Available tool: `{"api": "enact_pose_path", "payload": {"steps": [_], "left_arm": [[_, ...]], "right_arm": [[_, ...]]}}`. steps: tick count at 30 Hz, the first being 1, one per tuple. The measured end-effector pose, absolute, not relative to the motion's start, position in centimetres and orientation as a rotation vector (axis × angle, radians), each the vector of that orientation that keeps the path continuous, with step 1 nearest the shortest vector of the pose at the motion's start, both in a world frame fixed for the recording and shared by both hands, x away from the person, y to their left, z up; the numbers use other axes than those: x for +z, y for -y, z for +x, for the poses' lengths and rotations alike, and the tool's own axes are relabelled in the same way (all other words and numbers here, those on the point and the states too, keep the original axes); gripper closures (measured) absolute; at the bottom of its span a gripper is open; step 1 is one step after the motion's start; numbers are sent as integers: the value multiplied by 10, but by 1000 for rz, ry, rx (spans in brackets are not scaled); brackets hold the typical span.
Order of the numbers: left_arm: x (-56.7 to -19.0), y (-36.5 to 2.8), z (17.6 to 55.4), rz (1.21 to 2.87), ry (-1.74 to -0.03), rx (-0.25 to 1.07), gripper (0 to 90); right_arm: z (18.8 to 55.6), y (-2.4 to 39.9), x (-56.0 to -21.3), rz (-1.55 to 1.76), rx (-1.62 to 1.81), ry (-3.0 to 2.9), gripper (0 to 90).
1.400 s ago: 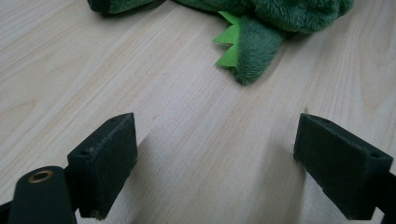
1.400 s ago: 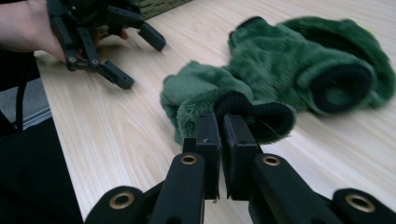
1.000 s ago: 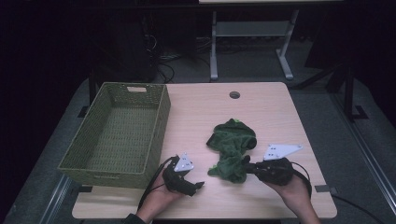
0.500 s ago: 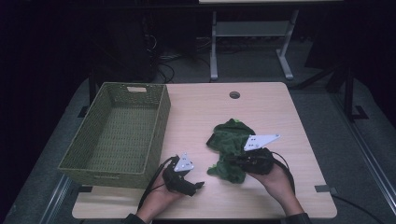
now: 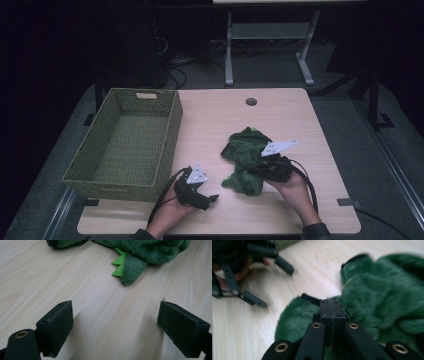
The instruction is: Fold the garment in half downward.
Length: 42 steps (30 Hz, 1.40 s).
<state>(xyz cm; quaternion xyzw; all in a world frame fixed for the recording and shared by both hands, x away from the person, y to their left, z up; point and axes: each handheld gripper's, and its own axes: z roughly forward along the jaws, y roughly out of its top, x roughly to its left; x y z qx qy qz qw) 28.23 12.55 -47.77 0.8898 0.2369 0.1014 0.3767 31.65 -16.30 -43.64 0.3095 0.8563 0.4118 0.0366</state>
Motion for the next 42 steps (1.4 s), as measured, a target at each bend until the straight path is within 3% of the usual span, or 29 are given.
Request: {"api": "enact_pose_path", "payload": {"steps": [11,19,28,42], "left_arm": [[-478,-125,282,2274,-609,256,128],[-478,-126,282,2276,-606,256,127],[-472,-122,285,2291,-588,267,136],[-441,-104,310,2256,-570,246,198]], "right_arm": [[319,148,-463,991,1163,-2690,900],[317,147,-460,983,1145,-2685,898],[315,162,-437,1017,1208,-2604,702],[325,185,-410,1021,1268,-2510,599]]}}
